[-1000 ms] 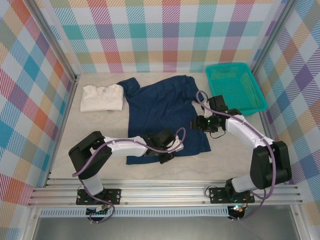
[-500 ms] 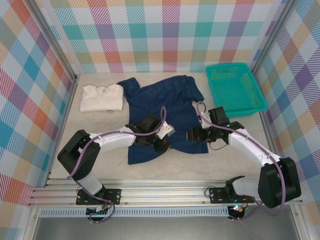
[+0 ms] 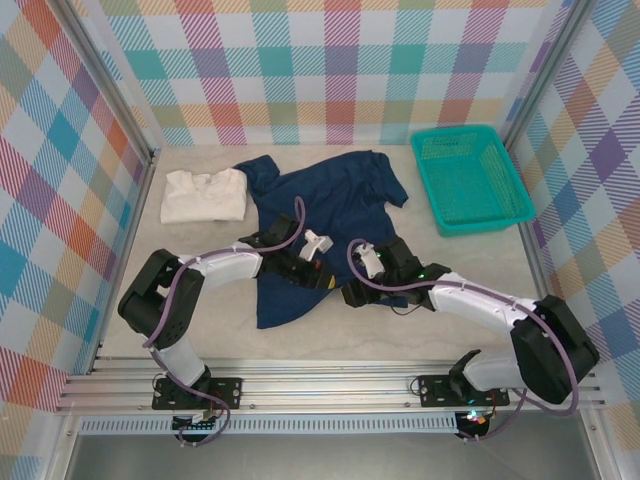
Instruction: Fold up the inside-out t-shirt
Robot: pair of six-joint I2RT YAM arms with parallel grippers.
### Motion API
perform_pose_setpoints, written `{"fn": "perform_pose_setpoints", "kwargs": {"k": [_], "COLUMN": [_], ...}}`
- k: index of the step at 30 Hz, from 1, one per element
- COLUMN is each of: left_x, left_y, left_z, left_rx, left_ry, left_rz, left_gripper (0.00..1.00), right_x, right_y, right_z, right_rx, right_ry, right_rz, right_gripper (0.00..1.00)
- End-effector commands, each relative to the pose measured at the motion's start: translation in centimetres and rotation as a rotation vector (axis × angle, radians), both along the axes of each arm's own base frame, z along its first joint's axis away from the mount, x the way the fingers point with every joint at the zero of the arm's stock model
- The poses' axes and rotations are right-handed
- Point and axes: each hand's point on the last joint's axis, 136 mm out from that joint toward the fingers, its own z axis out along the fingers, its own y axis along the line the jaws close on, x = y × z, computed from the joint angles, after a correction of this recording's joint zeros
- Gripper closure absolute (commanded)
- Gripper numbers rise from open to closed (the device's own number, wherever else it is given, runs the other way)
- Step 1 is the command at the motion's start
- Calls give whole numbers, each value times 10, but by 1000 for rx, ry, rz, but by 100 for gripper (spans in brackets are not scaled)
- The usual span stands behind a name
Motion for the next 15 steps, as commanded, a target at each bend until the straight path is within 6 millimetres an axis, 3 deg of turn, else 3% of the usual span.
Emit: {"fn": "perform_pose_setpoints", "kwargs": {"k": [1, 8, 10, 15], "left_x": [5, 7, 7, 7], "left_y": [-6, -4, -3, -1], "left_z": [10, 11, 9, 4], "left_rx": [-42, -38, -29, -5], "left_ry": [29, 30, 29, 30], "left_rz": [7, 13, 16, 18], "left_gripper": [100, 100, 100, 100], "right_x": [11, 16, 18, 17], "right_y": [2, -1, -2, -4], "right_z": [-6, -23, -21, -10], "right_rx": [-60, -128, -129, -126], "right_ry": [-119, -140, -148, -177], "right_rz": [15, 11, 6, 14], "right_gripper": [36, 54, 65, 75]}}
